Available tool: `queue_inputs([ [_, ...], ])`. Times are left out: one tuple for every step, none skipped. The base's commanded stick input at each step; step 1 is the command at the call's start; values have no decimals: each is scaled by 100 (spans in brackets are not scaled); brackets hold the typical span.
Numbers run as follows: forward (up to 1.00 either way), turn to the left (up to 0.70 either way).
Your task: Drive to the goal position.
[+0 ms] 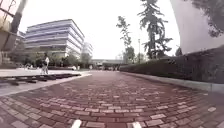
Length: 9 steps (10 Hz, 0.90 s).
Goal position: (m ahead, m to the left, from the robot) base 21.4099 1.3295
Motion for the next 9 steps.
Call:
queue_inputs([
  [70,0],
  [70,0],
  [70,0],
  [70,0],
  [70,0],
  [70,0],
  [70,0],
  [70,0],
  [70,0],
])
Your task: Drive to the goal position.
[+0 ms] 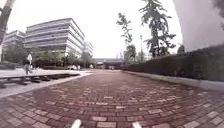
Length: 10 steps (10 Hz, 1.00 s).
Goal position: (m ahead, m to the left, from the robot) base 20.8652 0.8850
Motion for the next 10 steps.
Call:
queue_inputs([
  [70,0],
  [70,0],
  [70,0],
  [70,0],
  [70,0],
  [70,0],
  [70,0],
  [70,0],
  [70,0],
  [70,0],
])
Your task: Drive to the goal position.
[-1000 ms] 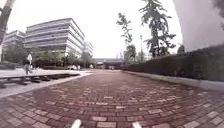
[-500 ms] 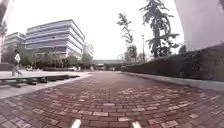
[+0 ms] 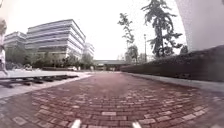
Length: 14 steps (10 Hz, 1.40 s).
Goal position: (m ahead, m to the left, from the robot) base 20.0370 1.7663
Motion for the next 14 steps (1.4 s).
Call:
queue_inputs([
  [70,0],
  [70,0],
  [70,0],
  [70,0],
  [70,0],
  [70,0],
  [70,0],
  [70,0],
  [70,0],
  [70,-3],
  [70,-14],
  [70,-14],
  [70,-14],
  [70,-14],
])
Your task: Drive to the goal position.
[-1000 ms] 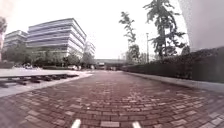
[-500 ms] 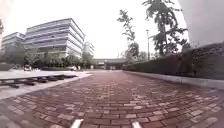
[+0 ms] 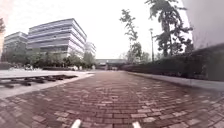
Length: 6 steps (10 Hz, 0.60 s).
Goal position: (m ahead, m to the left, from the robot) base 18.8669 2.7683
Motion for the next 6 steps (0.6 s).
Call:
queue_inputs([
  [70,-4],
  [70,0],
  [70,0],
  [70,0],
  [70,0],
  [70,0],
])
